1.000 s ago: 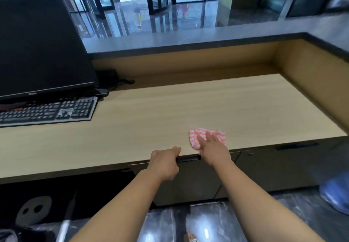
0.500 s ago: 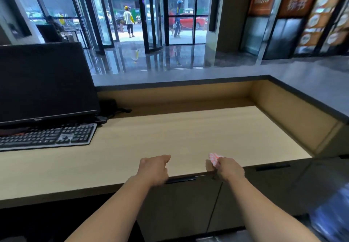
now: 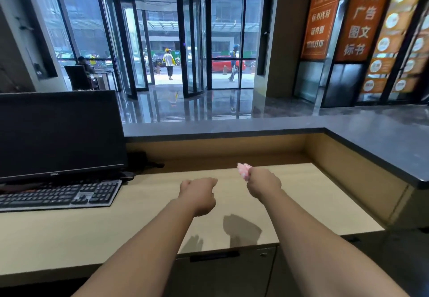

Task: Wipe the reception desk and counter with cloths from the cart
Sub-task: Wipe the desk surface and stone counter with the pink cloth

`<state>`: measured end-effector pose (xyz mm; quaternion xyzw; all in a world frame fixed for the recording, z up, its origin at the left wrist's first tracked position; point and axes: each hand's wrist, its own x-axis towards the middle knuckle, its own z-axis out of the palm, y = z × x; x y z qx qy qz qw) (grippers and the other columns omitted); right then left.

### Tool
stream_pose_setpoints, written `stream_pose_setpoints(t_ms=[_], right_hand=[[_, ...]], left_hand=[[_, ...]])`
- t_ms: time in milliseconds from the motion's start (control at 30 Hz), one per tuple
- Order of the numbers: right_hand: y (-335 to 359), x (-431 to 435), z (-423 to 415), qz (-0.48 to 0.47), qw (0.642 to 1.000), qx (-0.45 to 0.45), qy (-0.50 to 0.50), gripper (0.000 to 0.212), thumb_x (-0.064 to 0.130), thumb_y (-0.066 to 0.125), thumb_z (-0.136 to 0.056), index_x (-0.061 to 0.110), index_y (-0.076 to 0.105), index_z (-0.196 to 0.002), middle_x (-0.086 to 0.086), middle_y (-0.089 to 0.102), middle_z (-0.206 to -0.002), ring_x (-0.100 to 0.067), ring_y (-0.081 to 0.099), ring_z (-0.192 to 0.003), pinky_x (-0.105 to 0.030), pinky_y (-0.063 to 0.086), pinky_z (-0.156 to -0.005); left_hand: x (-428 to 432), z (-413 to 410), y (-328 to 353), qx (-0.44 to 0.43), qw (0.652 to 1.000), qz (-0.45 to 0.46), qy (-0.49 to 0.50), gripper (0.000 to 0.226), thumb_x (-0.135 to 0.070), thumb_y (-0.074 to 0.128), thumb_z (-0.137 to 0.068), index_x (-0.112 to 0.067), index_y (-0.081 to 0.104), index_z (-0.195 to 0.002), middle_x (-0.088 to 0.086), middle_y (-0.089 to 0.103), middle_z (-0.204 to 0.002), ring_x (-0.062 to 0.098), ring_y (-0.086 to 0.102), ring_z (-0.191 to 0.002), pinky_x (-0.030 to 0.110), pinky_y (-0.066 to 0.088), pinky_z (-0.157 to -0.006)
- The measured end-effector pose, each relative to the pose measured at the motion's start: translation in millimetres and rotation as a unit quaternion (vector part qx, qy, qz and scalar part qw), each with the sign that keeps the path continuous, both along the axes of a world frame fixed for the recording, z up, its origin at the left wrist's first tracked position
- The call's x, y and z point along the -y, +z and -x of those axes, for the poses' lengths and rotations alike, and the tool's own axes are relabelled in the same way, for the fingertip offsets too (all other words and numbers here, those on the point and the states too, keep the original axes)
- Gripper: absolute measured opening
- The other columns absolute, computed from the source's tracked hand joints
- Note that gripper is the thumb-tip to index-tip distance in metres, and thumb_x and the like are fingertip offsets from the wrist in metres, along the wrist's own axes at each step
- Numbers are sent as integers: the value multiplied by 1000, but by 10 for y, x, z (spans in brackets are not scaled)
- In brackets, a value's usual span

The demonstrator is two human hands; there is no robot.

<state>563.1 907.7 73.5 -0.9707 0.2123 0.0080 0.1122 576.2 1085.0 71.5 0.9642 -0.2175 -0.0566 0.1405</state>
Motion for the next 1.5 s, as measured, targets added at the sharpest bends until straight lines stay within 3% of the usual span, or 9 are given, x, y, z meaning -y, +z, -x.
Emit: stream_pose_setpoints(t_ms=[167, 400, 500, 733, 900, 1167, 1267, 1367, 1500], right_hand=[[372, -43, -449, 18, 998, 44, 33, 56, 1, 43, -91, 25, 45, -142, 2, 53, -141, -27, 57, -117, -40, 51, -93], [618, 189, -1307, 28, 994, 83, 69, 29, 5, 52, -91, 19, 56, -116, -7, 62, -111, -27, 58, -96, -41, 53, -86], [697, 361, -1699, 45, 993, 76, 82, 23, -1, 47, -90, 20, 47, -100, -8, 59, -109, -29, 54, -90, -42, 52, -85], [692, 560, -2566, 44, 991, 34, 122, 51, -1, 40, -93, 19, 47, -139, -10, 55, -135, -32, 55, -116, -46, 48, -98], [545, 472, -3022, 36, 988, 20, 150, 50, 3, 38, -93, 22, 44, -140, -10, 52, -139, -33, 53, -119, -43, 48, -96], [323, 75, -3635, 79, 975, 21, 207, 58, 8, 59, -87, 28, 44, -139, -3, 53, -138, -29, 53, -122, -44, 46, -97], [97, 22, -3727, 65, 969, -24, 238, 52, 30, 57, -94, 23, 42, -144, -11, 36, -153, -35, 28, -142, -50, 32, -109], [-179, 27, -3774, 53, 963, -36, 262, 66, 40, 42, -101, 23, 10, -156, -16, -2, -163, -36, -7, -149, -55, 2, -118], [-283, -1, -4014, 60, 961, 3, 270, 64, 45, 26, -104, 26, -6, -156, -13, -13, -162, -34, -15, -148, -53, -9, -118]], left_hand=[[119, -346, 276, 65, 997, -40, 0, 55, -13, 38, -97, -26, 30, -150, -3, 37, -152, 20, 34, -139, 35, 19, -111], [389, -1141, 468, 84, 996, -36, 21, 51, -21, 44, -99, -24, 33, -148, 0, 43, -149, 24, 38, -137, 40, 19, -113], [510, -1495, 505, 83, 996, -22, 32, 54, -24, 45, -99, -25, 29, -150, -2, 35, -154, 22, 31, -141, 41, 14, -116], [628, -2157, 410, 80, 993, -12, 92, 55, -28, 48, -98, -24, 30, -150, 0, 33, -154, 18, 19, -147, 42, 11, -118], [529, -2426, 310, 73, 989, -17, 130, 56, -29, 47, -99, -25, 26, -151, -3, 28, -157, 17, 17, -147, 41, 11, -118], [424, -2877, 328, 86, 985, -29, 149, 57, -31, 48, -98, -27, 27, -151, -2, 26, -158, 17, 19, -146, 40, 12, -117], [401, -3050, 323, 84, 986, -47, 137, 57, -31, 48, -98, -26, 28, -151, -1, 25, -158, 17, 20, -146, 39, 12, -117], [356, -3225, 261, 81, 985, -65, 136, 56, -32, 48, -97, -24, 29, -150, 0, 26, -158, 16, 22, -146, 38, 11, -117], [277, -3445, 170, 78, 982, -97, 141, 49, -31, 45, -98, -22, 36, -145, 0, 30, -156, 14, 26, -144, 36, 9, -117]])
